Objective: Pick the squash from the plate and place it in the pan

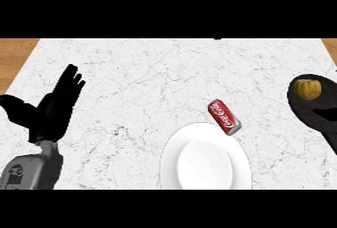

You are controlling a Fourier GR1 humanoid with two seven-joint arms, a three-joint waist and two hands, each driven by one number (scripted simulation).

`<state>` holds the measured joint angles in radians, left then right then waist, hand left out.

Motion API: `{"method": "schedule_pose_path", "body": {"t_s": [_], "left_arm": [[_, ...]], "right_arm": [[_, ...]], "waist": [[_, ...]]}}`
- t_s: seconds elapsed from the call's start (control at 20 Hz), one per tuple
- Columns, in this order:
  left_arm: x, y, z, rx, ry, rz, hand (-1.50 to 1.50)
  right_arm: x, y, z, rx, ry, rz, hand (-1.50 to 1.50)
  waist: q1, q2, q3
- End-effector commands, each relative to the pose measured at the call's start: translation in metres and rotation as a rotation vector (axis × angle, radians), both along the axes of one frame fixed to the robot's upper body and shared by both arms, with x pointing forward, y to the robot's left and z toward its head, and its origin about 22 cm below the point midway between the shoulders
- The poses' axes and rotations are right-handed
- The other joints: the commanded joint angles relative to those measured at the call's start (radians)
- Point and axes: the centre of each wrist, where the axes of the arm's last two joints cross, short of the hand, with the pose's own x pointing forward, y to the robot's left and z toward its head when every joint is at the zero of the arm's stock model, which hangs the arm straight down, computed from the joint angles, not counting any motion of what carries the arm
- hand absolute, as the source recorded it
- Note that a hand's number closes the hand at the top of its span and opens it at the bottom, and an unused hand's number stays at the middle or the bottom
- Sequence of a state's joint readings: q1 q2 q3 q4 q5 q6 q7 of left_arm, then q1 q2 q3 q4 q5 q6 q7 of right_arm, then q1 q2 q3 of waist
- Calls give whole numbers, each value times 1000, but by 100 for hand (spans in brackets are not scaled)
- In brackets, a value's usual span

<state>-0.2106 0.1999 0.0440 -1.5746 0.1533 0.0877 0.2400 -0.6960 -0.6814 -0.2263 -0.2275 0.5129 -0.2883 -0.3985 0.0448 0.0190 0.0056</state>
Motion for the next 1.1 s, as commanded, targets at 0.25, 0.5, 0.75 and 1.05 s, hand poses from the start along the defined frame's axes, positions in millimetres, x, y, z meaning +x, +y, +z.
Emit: {"method": "schedule_pose_path", "body": {"t_s": [0.25, 0.5, 0.75, 1.05], "left_arm": [[-10, 7, -9, 20, 9, 17, 0], [-8, 22, -7, 10, -5, 51, 0], [-9, -2, -14, 3, 15, 54, 0], [-4, 8, -9, -6, 25, 39, 0]], "right_arm": [[-21, -43, 28, 346, -300, -28, -150], [-82, -88, 19, 501, -377, -22, -150], [-135, -126, 35, 630, -413, 87, -150], [-186, -142, 25, 661, -416, 116, -150]], "waist": [[-25, -11, -1], [-37, -9, -1], [-47, -12, 0], [-41, -11, 0]]}}
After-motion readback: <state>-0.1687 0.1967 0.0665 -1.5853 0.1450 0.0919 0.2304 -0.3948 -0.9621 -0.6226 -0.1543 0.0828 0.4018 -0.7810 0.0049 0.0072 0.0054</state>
